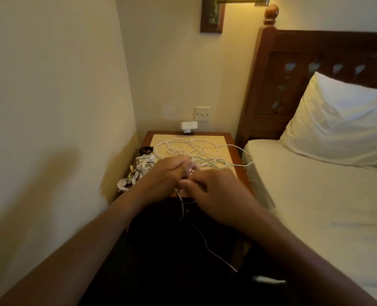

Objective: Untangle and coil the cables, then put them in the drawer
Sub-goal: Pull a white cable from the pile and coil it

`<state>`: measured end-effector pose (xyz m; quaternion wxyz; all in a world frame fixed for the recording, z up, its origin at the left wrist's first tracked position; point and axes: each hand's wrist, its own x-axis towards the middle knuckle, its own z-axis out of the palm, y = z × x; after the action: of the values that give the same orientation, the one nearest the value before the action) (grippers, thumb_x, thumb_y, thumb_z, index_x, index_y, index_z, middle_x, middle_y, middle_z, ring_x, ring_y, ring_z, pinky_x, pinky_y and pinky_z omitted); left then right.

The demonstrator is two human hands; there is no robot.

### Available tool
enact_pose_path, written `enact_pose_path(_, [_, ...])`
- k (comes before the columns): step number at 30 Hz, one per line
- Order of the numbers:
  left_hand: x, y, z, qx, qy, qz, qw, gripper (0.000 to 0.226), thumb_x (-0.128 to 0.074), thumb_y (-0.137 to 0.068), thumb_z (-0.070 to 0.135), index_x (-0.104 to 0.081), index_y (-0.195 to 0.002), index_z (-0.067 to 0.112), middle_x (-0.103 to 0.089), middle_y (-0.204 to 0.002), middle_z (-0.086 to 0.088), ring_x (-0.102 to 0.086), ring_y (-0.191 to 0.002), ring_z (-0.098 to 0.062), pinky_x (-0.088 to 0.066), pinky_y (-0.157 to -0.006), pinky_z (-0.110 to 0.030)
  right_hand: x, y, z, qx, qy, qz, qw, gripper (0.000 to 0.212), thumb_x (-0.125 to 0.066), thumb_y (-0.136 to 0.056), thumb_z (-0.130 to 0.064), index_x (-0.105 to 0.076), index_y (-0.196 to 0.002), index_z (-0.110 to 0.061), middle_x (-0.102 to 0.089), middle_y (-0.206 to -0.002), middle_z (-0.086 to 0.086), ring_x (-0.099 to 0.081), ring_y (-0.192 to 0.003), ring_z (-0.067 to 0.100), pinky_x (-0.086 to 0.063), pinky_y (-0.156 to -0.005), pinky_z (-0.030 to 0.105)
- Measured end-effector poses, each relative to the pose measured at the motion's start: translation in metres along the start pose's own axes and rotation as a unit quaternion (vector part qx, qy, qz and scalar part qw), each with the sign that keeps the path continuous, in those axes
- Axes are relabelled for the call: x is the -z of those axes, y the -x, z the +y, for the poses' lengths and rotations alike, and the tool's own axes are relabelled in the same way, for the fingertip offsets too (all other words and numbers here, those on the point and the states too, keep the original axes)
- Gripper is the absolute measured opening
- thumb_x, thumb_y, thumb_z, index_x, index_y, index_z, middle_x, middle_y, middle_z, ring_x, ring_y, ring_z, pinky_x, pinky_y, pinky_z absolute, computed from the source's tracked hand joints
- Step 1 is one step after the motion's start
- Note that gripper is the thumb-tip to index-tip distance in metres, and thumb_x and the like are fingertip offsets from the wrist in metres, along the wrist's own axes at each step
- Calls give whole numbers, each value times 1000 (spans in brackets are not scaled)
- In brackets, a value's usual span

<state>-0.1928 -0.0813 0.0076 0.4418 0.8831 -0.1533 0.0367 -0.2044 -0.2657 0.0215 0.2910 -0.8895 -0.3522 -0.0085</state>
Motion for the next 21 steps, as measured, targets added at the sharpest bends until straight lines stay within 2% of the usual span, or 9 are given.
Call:
enact_pose_path(3, [18,10,1,40,26,-142,989,42,-38,-109,40,-72,-89,25,-53,-62,0,-49,-56,-15,-43,-59,-25,24,-12,36,-21,-27,5,999,29,-62,-97,-48,-78,-95,-24,-65,-70,-8,-57,-64,-2,-38,-55,13])
enact_pose_path(5, [32,13,1,89,25,-173,981,46,-43,-102,50,-73,-89,18,-51,-63,6,-48,-56,-7,-42,-55,-17,25,-15,63,-34,-74,-5,997,34,-62,-91,-55,-79,-92,-27,-71,-78,-7,-62,-71,4,-50,-64,29])
enact_pose_path(6, [40,15,-1,93,4,-173,980,44,-47,-101,49,-71,-86,16,-51,-63,7,-47,-56,-6,-41,-55,-16,23,-15,76,-41,-83,-4,996,35,-60,-89,-58,-79,-91,-28,-73,-83,-9,-66,-79,8,-56,-74,39])
enact_pose_path(8, [55,19,-9,88,-6,-160,983,37,-56,-100,44,-69,-80,15,-51,-63,4,-44,-57,-9,-38,-54,-19,24,-15,100,-52,-91,9,994,36,-58,-89,-58,-80,-92,-29,-76,-92,-12,-69,-90,12,-57,-87,47])
enact_pose_path(11, [72,24,-19,107,53,-97,988,39,-69,-95,42,-63,-77,7,-46,-62,1,-36,-54,-11,-30,-52,-22,28,-16,127,-76,-114,30,990,36,-58,-89,-56,-81,-97,-30,-77,-97,-16,-67,-97,3,-55,-90,39])
enact_pose_path(13, [76,27,-21,105,158,-38,981,40,-74,-87,41,-60,-74,6,-35,-55,2,-27,-48,-11,-22,-48,-23,26,-15,142,-83,-113,31,990,25,-61,-94,-47,-80,-102,-33,-76,-104,-20,-66,-102,2,-51,-88,30])
enact_pose_path(15, [77,30,-16,123,327,20,937,36,-78,-80,36,-58,-70,8,-24,-50,4,-21,-40,-9,-20,-41,-20,23,-12,158,-97,-106,49,988,18,-61,-100,-32,-77,-108,-37,-73,-112,-17,-65,-109,9,-51,-90,30])
enact_pose_path(17, [72,36,-1,154,432,36,888,29,-66,-87,30,-57,-71,9,-19,-50,5,-19,-37,-7,-21,-38,-18,18,-5,176,-126,-99,76,984,21,-58,-103,-25,-76,-109,-36,-72,-116,-12,-64,-111,14,-53,-93,33])
enact_pose_path(21, [44,50,28,143,453,-26,879,28,-55,-96,23,-59,-71,9,-20,-50,5,-20,-39,-7,-13,-47,-25,-6,6,188,-149,-24,66,986,22,-56,-105,-29,-74,-115,-36,-72,-117,-8,-65,-108,18,-57,-93,36])
